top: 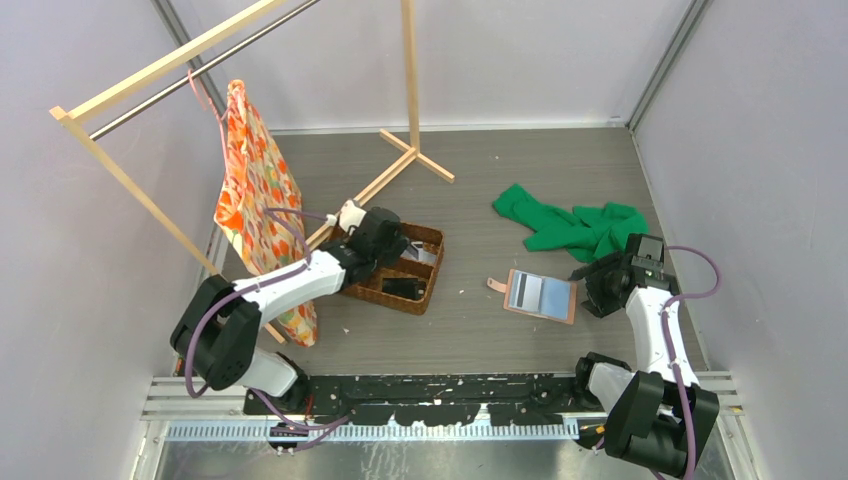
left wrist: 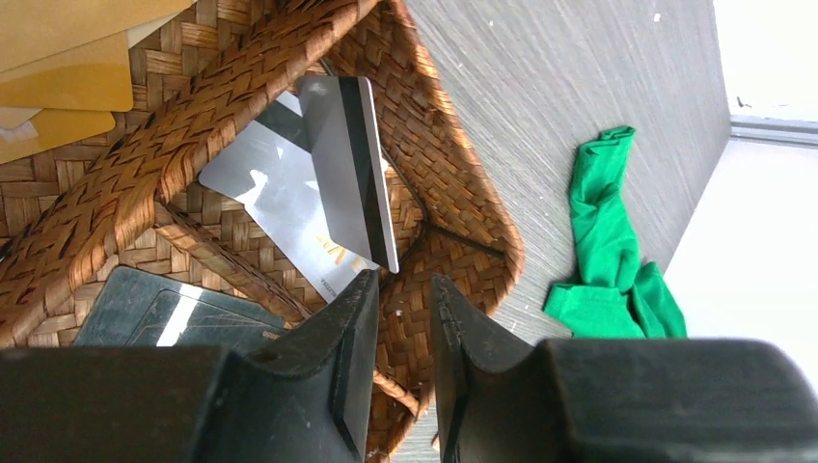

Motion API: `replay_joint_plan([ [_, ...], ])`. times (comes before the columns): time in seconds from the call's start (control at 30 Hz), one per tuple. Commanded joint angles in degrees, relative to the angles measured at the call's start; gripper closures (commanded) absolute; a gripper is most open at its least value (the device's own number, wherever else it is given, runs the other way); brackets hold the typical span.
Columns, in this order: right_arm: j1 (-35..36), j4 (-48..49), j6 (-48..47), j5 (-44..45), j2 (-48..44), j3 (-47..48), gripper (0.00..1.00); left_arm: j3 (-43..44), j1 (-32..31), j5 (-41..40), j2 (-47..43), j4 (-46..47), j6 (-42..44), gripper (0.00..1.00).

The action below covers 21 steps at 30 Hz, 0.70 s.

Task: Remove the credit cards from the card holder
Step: Place the credit card in the storage box, then remove the credit card from the card holder.

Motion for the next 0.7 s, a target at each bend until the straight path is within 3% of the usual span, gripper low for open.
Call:
replay_joint_plan([
  [0.0, -0.3, 0.4, -0.8, -0.7, -1.1, 1.1, 0.35, 2.2, -0.5, -2.2, -5.8, -0.4, 3.4, 0.72],
  [0.2, -0.2, 0.6, -0.4, -0.8, -1.2, 0.9, 0.35, 4.6, -4.8, -7.3, -11.1, -0.9, 9.9, 0.72],
  [0.4, -0.3, 0.7, -0.3, -0.9, -1.3, 0.9, 0.35, 7.7, -8.0, -7.8, -9.8, -0.3, 14.3, 0.71],
  [0.5, -0.2, 0.4, -0.4, -0.7, -1.5, 1.0, 0.35, 8.2, -8.2, -4.9, -8.0, 2.0, 16.1, 0.71],
  [0.57, -0.2, 0.2, -0.3, -0.7, -1.7, 1.1, 0.35, 9.4, -8.2, 1.3, -5.5, 5.3, 20.2, 0.71],
  [0.67, -0.2, 0.5, -0.3, -1.2, -1.8, 1.2, 0.35, 16.7, -9.7, 9.3, 1.7, 1.6, 25.4, 0.71],
])
